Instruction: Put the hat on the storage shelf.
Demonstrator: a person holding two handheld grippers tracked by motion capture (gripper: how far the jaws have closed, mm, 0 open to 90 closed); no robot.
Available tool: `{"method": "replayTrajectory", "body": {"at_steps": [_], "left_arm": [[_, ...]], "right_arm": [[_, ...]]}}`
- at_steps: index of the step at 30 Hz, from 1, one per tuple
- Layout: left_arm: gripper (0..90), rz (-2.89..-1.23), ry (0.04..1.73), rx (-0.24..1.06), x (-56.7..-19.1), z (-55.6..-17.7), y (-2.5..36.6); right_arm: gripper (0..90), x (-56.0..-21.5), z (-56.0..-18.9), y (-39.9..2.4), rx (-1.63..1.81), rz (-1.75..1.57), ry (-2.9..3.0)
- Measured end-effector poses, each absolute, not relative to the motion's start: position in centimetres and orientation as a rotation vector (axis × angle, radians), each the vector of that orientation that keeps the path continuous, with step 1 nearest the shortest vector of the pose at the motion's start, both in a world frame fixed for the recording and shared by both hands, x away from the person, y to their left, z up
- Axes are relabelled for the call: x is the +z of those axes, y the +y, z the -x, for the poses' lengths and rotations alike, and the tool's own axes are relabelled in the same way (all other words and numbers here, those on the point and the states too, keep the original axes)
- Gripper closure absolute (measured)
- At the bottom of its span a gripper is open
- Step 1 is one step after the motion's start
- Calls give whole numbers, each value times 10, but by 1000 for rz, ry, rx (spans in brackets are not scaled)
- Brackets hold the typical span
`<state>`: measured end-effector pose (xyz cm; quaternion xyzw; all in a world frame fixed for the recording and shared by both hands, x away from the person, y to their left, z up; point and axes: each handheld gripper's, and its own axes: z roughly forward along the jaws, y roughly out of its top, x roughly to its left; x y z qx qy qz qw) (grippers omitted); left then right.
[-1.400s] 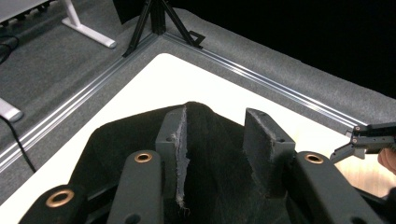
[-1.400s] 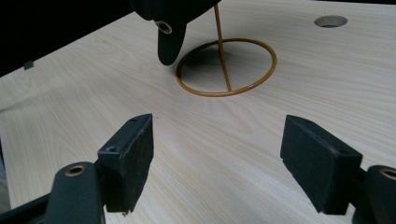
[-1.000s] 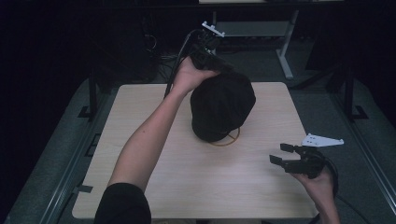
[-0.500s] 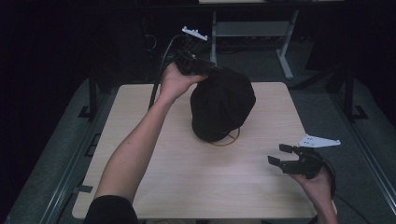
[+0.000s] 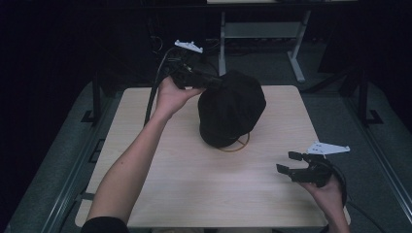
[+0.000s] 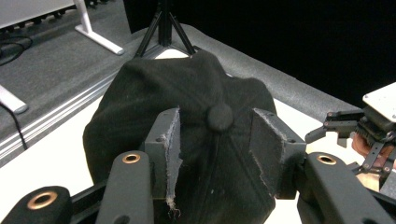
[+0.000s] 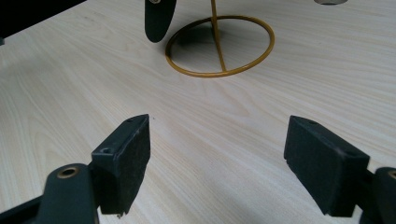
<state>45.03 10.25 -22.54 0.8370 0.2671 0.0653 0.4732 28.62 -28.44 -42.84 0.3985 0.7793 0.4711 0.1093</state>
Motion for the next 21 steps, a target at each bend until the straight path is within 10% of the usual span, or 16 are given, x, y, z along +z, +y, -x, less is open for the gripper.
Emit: {"method": "replayTrajectory", "body": {"at_steps": [21], "left_arm": [[468,-2028,668,158,-243,-412,145]], "right_arm": [[216,-430,-286,-279,1362,-1168,2293]]}}
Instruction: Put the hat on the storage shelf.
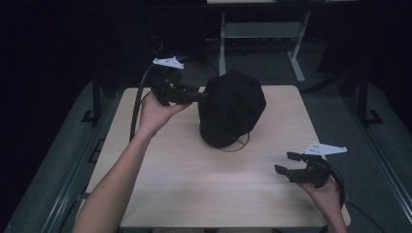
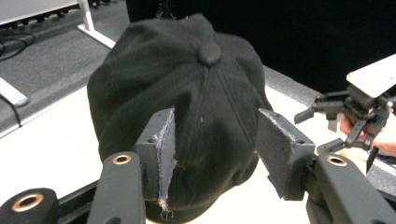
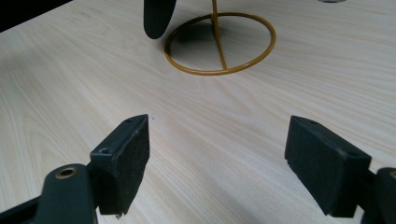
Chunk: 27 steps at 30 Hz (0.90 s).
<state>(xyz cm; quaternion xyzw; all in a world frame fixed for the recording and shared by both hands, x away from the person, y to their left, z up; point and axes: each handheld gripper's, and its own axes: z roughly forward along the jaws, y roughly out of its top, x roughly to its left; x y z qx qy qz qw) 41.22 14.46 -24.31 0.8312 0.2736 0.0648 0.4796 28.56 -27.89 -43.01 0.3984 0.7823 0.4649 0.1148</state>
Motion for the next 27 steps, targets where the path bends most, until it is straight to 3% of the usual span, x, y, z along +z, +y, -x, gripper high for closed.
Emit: {"method": "replayTrajectory", "body": {"at_steps": [27], "left_arm": [[425,-1963,693,121,-286,-369,197]], "right_arm": [[217,-429,-288,-273,1345,-1166,2285]]}}
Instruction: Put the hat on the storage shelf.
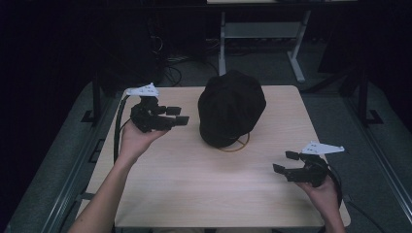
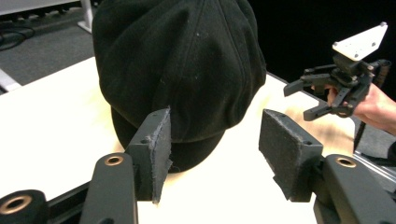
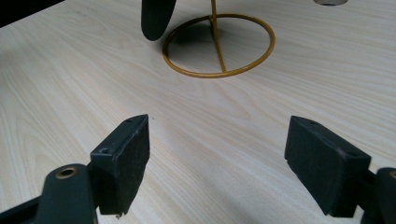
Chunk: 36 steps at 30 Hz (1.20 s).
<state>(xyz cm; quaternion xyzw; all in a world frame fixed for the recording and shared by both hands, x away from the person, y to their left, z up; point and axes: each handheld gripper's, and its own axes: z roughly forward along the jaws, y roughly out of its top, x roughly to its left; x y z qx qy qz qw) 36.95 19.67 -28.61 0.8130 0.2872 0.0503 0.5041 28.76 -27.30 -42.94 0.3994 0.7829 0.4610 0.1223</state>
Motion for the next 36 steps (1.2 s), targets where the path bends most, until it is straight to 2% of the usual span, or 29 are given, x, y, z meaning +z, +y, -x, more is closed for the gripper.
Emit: {"method": "replayTrajectory", "body": {"at_steps": [36], "left_arm": [[369,-1940,749,143,-338,-340,234]], "right_arm": [[217,-431,-286,-272,1317,-1166,2302]]}}
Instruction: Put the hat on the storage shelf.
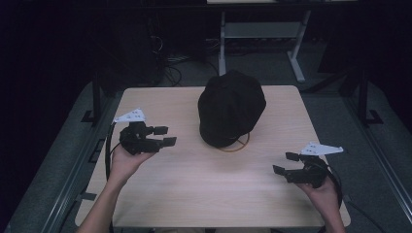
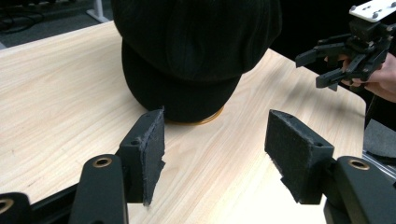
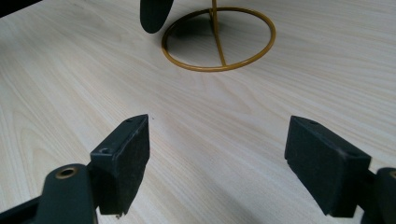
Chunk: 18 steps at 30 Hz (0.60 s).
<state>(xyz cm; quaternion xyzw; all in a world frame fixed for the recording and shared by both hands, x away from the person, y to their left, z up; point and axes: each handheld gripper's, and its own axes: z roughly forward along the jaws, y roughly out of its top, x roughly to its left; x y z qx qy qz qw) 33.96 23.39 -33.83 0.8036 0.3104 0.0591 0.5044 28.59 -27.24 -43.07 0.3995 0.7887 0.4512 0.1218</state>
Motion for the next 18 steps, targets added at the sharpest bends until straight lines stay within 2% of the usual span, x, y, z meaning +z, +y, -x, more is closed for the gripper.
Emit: {"method": "replayTrajectory", "body": {"at_steps": [18], "left_arm": [[350,-1936,787,132,-367,-319,244]], "right_arm": [[218,-432,-284,-269,1295,-1156,2328]]}}
